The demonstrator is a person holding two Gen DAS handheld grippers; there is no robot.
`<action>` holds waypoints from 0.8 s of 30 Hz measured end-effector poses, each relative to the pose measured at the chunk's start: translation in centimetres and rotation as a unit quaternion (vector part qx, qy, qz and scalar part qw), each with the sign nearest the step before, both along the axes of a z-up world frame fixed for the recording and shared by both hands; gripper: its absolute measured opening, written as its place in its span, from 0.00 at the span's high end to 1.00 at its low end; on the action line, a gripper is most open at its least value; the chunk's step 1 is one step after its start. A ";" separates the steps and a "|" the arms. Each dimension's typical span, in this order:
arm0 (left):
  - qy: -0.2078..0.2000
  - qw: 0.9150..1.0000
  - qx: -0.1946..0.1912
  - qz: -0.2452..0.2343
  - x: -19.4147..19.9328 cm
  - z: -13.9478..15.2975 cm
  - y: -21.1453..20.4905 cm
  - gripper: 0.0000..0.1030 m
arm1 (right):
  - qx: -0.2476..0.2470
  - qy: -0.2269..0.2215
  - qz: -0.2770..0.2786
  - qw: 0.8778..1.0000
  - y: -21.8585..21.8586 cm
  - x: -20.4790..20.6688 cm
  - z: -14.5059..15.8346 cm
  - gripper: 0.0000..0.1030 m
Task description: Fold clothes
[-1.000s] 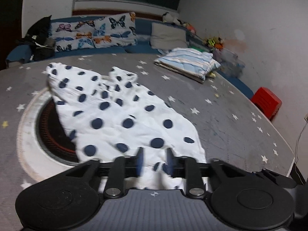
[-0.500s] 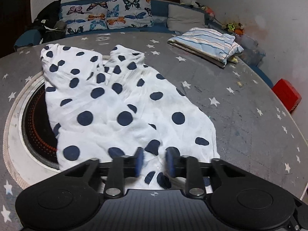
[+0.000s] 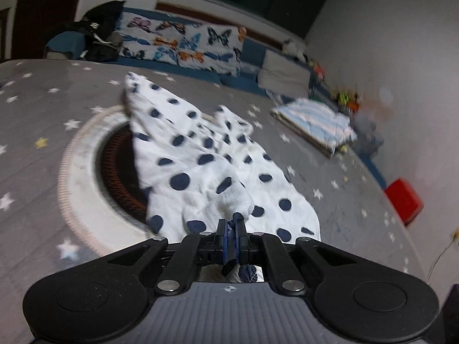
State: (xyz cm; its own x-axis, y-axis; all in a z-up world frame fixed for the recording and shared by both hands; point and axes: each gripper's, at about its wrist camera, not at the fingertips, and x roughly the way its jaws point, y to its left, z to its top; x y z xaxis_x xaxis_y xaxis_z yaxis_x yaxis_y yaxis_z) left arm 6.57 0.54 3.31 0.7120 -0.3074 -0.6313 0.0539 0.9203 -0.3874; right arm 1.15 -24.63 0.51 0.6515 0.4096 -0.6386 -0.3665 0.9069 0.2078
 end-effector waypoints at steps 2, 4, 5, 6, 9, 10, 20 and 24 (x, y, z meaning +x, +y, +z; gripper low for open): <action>-0.006 1.000 -0.007 0.017 -1.3 0.4 1.8 0.95 | 0.003 0.001 0.003 1.000 0.1 0.0 0.0 0.80; -0.004 0.999 -0.017 0.035 -2.6 0.4 3.9 0.95 | 0.007 0.000 0.006 1.000 0.1 -0.1 0.2 0.90; -0.002 0.999 -0.023 0.043 -3.2 0.3 4.8 0.95 | 0.009 -0.002 0.010 1.000 0.0 -0.2 0.3 0.92; 0.003 0.998 -0.029 0.049 -3.8 0.2 5.6 0.95 | 0.011 -0.003 0.013 1.000 0.0 -0.3 0.5 0.94; 0.019 0.997 -0.044 0.066 -6.0 -0.5 7.8 0.96 | 0.017 -0.010 0.024 1.000 -0.5 -0.5 1.3 0.95; 0.025 0.996 -0.046 0.067 -6.7 -0.7 8.2 0.96 | 0.018 -0.011 0.028 0.999 -0.6 -0.6 1.6 0.96; 0.080 0.996 -0.019 0.040 -12.0 -2.0 9.8 0.96 | 0.017 0.022 0.113 0.993 -2.4 -2.9 3.3 0.88; 0.096 0.995 -0.006 0.031 -13.9 -2.3 10.4 0.94 | 0.024 0.025 0.118 0.992 -3.9 -2.5 4.3 0.87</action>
